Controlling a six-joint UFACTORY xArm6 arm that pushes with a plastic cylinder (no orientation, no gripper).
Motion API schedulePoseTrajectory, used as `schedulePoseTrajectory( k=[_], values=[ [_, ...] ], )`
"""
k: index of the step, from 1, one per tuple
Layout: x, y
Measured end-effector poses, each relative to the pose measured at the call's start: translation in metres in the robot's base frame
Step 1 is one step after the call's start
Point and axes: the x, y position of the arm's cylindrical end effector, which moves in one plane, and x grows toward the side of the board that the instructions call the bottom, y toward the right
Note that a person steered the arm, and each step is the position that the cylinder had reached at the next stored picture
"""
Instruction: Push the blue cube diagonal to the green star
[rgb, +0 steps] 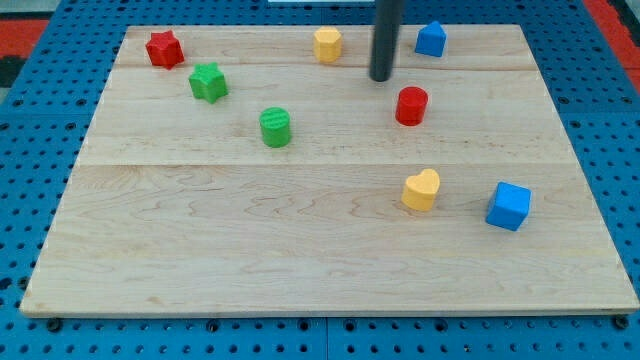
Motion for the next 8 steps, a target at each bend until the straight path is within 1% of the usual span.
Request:
schedulePoseTrajectory(
  k=[1,2,3,4,5,6,7,8],
  values=[
    [-0.009,-0.063],
    [0.010,0.031],
    [0.001,0.122],
    [0.052,0.227],
    [0.156,0.233],
    [0.199,0.172],
    [0.231,0.074],
    [0.240,0.128]
  ],
)
